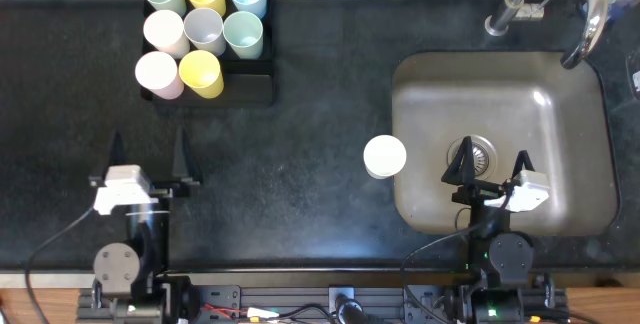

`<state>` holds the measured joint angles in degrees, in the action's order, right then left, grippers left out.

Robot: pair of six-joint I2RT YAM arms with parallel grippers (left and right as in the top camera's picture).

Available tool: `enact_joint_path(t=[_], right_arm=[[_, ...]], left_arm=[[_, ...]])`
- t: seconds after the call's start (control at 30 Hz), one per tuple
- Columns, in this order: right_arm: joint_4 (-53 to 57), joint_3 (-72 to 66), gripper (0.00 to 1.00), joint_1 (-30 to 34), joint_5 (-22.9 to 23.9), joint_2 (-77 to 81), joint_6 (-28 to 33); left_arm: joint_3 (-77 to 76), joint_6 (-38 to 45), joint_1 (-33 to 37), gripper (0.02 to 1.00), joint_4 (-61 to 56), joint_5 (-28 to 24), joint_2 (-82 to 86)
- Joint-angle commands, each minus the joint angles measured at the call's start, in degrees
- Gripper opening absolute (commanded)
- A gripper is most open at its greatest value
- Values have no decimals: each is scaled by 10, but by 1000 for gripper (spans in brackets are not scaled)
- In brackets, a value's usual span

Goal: Store Cups

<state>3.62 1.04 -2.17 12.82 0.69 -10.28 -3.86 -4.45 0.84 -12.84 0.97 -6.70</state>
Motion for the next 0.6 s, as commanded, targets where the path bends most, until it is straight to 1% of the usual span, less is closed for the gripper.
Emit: enact_joint_path(t=[0.03, 0.23, 0.3, 0.6], right_arm=[[-4, -8, 998, 2, -1, -5, 0], [-4, -8, 996, 2, -1, -5, 0], [-4, -8, 998, 2, -1, -5, 0], [-4, -8, 996, 2, -1, -5, 0]], left_arm=[[34, 15, 1, 1000, 73, -11, 65], [34, 15, 1, 998, 181, -17, 66], [34, 15, 1, 1000, 177, -9, 66], [34, 15, 1, 1000, 177, -9, 66]])
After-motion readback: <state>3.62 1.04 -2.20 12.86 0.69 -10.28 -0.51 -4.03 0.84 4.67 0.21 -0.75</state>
